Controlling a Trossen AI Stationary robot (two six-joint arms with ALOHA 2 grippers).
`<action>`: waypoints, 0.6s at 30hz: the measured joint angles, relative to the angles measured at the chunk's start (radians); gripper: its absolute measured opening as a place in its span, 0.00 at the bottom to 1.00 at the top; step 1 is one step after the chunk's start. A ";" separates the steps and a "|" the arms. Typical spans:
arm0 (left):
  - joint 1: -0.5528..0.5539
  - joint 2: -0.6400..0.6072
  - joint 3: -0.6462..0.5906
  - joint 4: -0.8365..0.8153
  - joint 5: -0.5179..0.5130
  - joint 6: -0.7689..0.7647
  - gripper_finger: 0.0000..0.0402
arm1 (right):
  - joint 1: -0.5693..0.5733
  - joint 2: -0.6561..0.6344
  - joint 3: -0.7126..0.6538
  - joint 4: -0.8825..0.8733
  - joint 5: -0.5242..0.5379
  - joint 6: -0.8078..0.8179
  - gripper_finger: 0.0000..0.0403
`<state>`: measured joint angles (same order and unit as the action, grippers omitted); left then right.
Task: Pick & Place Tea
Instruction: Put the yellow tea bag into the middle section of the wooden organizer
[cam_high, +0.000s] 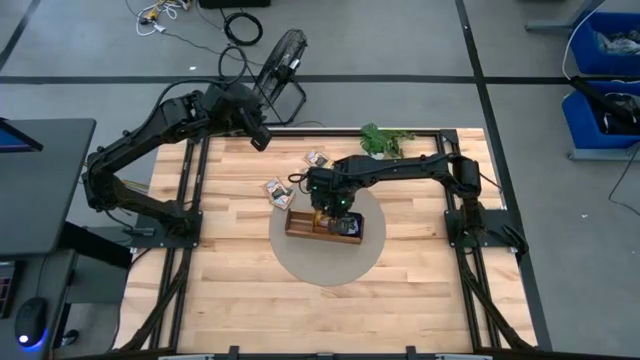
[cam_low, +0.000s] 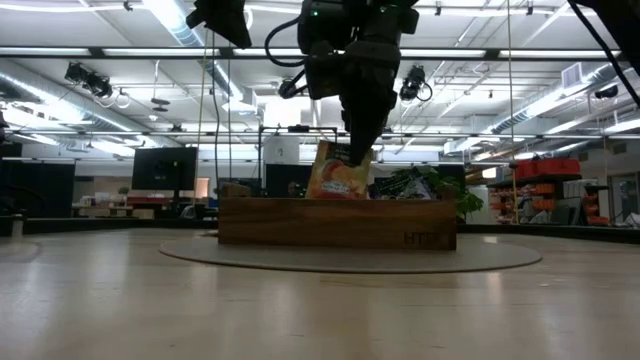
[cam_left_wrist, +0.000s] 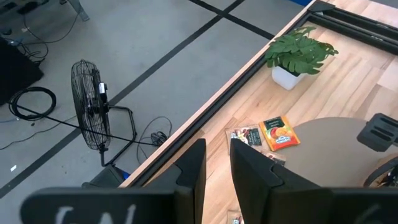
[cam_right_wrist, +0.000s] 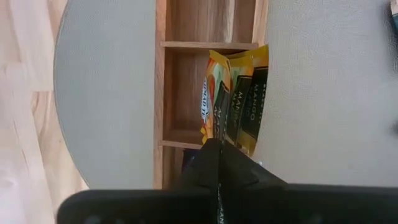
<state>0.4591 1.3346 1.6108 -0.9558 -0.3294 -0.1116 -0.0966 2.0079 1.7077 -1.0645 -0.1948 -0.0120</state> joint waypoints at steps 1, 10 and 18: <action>0.000 0.000 0.000 0.000 0.000 0.000 0.19 | 0.000 0.000 0.000 0.000 -0.001 0.000 0.00; 0.000 0.000 0.000 0.000 0.000 -0.004 0.19 | 0.000 0.029 -0.001 0.033 -0.008 -0.008 0.00; 0.000 0.000 0.000 0.000 0.000 -0.004 0.19 | 0.001 0.047 -0.002 0.025 0.003 -0.007 0.00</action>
<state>0.4588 1.3346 1.6104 -0.9558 -0.3291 -0.1158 -0.0959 2.0548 1.7061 -1.0392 -0.1916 -0.0193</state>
